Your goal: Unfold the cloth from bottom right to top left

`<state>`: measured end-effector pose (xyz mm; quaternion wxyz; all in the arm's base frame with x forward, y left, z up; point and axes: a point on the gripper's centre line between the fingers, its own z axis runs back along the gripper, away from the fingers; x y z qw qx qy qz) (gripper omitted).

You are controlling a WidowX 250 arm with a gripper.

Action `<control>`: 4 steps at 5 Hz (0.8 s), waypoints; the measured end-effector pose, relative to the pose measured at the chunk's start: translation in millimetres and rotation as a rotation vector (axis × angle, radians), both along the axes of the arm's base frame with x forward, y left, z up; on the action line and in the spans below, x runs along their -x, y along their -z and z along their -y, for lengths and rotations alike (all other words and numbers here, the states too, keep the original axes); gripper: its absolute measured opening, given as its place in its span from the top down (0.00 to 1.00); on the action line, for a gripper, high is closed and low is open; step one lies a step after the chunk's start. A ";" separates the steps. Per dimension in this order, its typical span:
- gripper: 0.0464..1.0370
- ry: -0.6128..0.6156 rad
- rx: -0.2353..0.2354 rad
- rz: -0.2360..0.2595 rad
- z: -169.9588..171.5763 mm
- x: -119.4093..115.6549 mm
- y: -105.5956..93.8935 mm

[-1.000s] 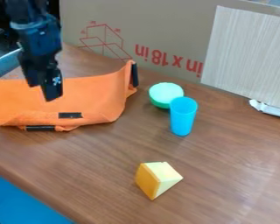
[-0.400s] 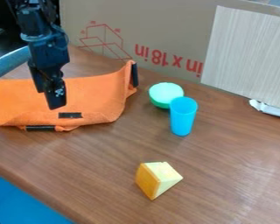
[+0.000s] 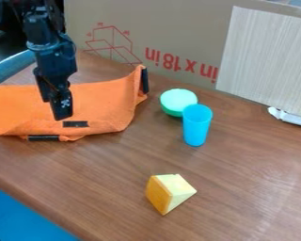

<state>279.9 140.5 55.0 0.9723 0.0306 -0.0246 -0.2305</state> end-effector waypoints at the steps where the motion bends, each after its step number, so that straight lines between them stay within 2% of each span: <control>1: 0.04 0.044 0.009 -0.021 12.8 9.1 13.5; 2: 0.04 0.065 0.001 -0.012 19.7 13.4 16.8; 4: 0.04 0.070 -0.048 0.009 24.1 8.4 20.2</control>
